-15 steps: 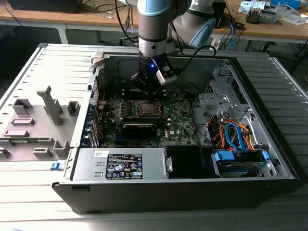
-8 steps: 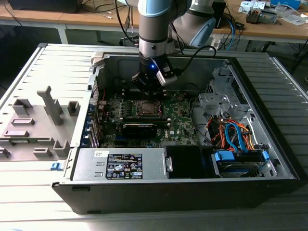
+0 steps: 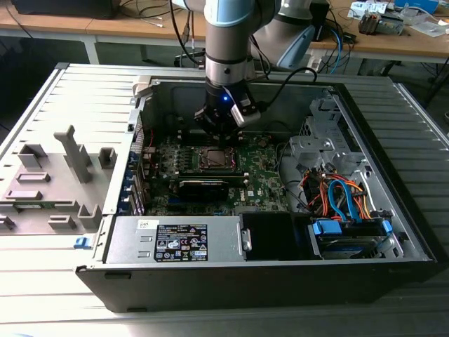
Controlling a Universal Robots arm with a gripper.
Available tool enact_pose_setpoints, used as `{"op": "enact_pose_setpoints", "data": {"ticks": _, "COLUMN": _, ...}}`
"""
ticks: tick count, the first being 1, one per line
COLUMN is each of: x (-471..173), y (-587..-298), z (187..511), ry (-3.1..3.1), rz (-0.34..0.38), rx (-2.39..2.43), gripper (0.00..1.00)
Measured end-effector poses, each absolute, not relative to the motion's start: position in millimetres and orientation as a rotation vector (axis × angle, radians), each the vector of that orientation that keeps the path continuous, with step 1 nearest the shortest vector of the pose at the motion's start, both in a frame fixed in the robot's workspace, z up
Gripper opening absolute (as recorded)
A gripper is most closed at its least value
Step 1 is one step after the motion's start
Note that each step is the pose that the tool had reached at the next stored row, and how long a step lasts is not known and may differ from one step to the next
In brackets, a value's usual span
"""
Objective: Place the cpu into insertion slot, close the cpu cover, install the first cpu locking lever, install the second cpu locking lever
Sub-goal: 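Install the first cpu locking lever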
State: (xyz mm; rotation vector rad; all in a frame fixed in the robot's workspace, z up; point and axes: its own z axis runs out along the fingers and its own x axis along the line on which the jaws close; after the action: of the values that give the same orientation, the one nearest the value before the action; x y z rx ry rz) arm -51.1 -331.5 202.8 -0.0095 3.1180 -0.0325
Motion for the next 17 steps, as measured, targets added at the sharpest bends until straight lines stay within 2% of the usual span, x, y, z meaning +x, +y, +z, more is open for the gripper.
{"op": "enact_pose_setpoints", "data": {"ticks": 9, "x": -48.5, "y": -330.4, "z": 203.0, "ry": 3.117, "rz": -0.032, "rx": -0.011, "gripper": 0.11}}
{"op": "enact_pose_setpoints", "data": {"ticks": 17, "x": -48.7, "y": -333.9, "z": 221.6, "ry": 3.117, "rz": -0.033, "rx": -0.011, "gripper": 0.11}}
